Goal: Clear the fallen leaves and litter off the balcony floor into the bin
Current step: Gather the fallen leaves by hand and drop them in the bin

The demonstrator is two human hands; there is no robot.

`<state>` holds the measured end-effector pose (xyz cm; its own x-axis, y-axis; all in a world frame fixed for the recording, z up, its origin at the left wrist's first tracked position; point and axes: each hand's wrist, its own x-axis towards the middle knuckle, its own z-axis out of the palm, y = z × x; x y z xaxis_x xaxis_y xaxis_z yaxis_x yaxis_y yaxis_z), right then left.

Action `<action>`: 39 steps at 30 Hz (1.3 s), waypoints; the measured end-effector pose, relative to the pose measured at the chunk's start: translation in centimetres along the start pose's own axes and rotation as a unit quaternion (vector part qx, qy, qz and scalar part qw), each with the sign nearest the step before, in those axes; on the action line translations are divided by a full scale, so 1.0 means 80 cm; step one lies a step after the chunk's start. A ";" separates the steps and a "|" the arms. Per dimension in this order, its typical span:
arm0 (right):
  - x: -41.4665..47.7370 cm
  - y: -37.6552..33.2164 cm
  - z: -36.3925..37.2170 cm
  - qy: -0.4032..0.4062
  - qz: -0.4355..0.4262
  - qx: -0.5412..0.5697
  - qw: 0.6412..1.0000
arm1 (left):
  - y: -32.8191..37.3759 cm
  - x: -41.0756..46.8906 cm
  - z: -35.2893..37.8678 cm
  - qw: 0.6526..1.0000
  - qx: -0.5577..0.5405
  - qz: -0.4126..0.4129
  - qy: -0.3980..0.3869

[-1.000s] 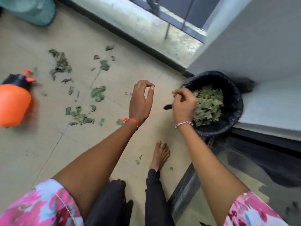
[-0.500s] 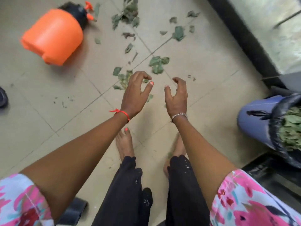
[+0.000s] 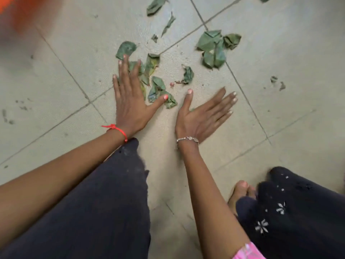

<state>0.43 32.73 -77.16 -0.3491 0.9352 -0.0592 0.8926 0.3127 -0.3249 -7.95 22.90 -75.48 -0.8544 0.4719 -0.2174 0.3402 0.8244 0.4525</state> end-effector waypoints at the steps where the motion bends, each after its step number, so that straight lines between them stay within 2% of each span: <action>1: 0.002 -0.003 0.002 -0.004 -0.015 -0.007 1.000 | 0.004 0.005 0.004 1.000 0.009 -0.013 0.019; 10: 0.042 -0.041 0.028 -0.005 -0.173 -0.010 0.985 | 0.014 0.030 0.032 0.992 0.017 -0.019 0.127; 15: 0.076 -0.065 0.042 0.001 -0.195 0.006 0.981 | 0.014 0.073 0.026 0.991 -0.019 0.054 0.120; 17: 0.087 -0.077 0.039 -0.021 -0.219 0.023 0.975 | 0.020 0.088 0.019 0.989 -0.044 0.074 0.117; 19: 0.098 -0.084 0.030 -0.049 -0.264 0.074 0.960 | 0.029 0.099 0.017 0.988 -0.067 0.086 0.110; 21: 0.114 -0.079 0.015 -0.041 -0.291 0.134 0.946 | 0.039 0.108 0.015 0.984 -0.105 0.112 0.087; 24: 0.150 -0.056 -0.001 0.016 -0.231 0.141 0.962 | 0.042 0.124 0.007 0.981 -0.097 0.143 0.093; 27: 0.176 -0.035 -0.003 -0.013 -0.150 0.098 0.984 | 0.035 0.134 0.003 0.987 -0.017 0.132 0.095; 30: 0.167 -0.041 0.005 -0.079 -0.198 0.050 0.976 | 0.034 0.132 0.010 0.992 -0.026 0.120 0.044; 31: 0.160 -0.047 0.004 -0.102 -0.230 0.073 0.965 | 0.039 0.131 0.014 0.990 -0.036 0.129 0.036; 33: 0.151 -0.051 -0.005 -0.141 -0.258 0.192 0.936 | 0.056 0.131 0.024 0.983 -0.082 0.159 0.035; 35: 0.153 -0.039 -0.015 -0.096 -0.232 0.279 0.927 | 0.075 0.131 0.033 0.972 -0.139 0.187 0.038; 38: 0.167 0.005 -0.029 0.061 -0.107 0.181 0.976 | 0.088 0.131 0.039 0.956 -0.190 0.220 0.040; 39: 0.171 0.023 -0.034 0.086 -0.057 0.136 0.985 | 0.088 0.130 0.039 0.953 -0.202 0.222 0.040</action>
<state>-1.90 46.59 -75.99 -0.3675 0.9185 0.1458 0.7334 0.3826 -0.5619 -13.25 34.61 -77.23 -0.6945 0.7071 0.1329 0.5099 0.3534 0.7843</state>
